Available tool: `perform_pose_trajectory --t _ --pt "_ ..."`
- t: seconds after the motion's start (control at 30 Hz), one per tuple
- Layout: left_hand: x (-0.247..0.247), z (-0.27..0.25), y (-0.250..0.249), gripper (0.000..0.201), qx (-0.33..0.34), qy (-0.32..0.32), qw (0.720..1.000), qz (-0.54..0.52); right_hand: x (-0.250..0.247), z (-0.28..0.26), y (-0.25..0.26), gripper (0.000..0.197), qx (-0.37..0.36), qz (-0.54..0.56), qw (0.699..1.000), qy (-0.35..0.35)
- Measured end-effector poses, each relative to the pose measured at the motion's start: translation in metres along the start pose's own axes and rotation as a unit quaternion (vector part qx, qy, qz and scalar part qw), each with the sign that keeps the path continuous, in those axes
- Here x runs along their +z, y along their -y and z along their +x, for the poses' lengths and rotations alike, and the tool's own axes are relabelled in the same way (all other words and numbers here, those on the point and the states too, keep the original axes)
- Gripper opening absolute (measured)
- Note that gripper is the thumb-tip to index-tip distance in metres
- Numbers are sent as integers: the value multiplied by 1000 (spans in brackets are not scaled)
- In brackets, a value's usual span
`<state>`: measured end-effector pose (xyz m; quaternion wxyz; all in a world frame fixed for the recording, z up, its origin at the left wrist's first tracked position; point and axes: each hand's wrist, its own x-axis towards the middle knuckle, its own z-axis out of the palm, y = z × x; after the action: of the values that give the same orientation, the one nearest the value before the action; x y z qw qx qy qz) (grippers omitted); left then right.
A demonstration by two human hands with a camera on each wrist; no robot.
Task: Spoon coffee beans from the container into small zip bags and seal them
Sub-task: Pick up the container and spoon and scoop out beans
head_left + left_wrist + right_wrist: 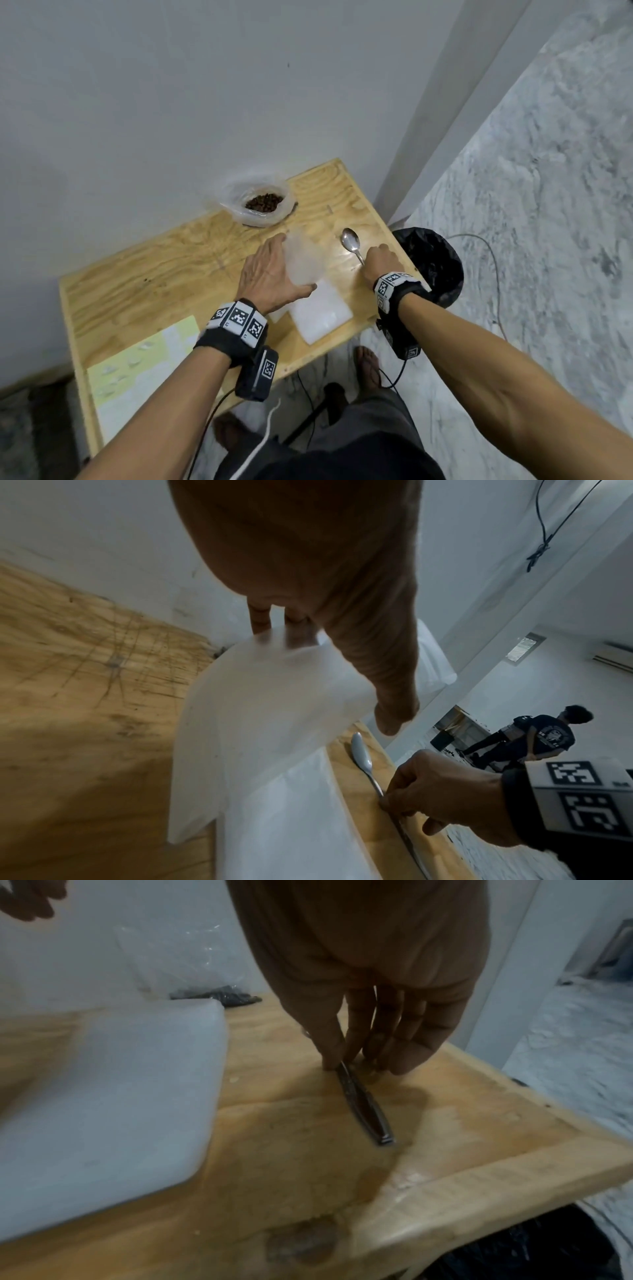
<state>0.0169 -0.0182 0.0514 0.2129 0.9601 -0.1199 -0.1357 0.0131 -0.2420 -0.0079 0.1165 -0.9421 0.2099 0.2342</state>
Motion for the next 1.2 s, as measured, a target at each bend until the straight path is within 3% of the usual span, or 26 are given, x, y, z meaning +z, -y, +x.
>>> perform_pose_trajectory --t 0.3,0.43,0.57,0.7,0.9,1.03,1.2 --pt "-3 8 5 108 -9 -8 1000 -9 4 5 -5 20 -32 38 999 -2" --pt "-14 13 20 106 -20 -33 999 -13 -18 -1 -3 13 -69 75 990 -98" --pt "-27 18 43 106 -44 -57 997 -15 -59 -1 20 5 -104 215 960 -145" --pt "-37 23 60 105 -61 -71 995 -26 -93 -5 63 12 -176 397 896 -86" --pt "-48 32 81 107 -92 -87 991 -44 -108 -3 121 10 -223 516 825 56" --pt "-47 38 90 108 -99 -84 991 -39 -97 10 140 16 -244 503 828 53" --pt "-42 47 95 107 -95 -78 992 -43 -83 34 157 26 -211 459 863 19"
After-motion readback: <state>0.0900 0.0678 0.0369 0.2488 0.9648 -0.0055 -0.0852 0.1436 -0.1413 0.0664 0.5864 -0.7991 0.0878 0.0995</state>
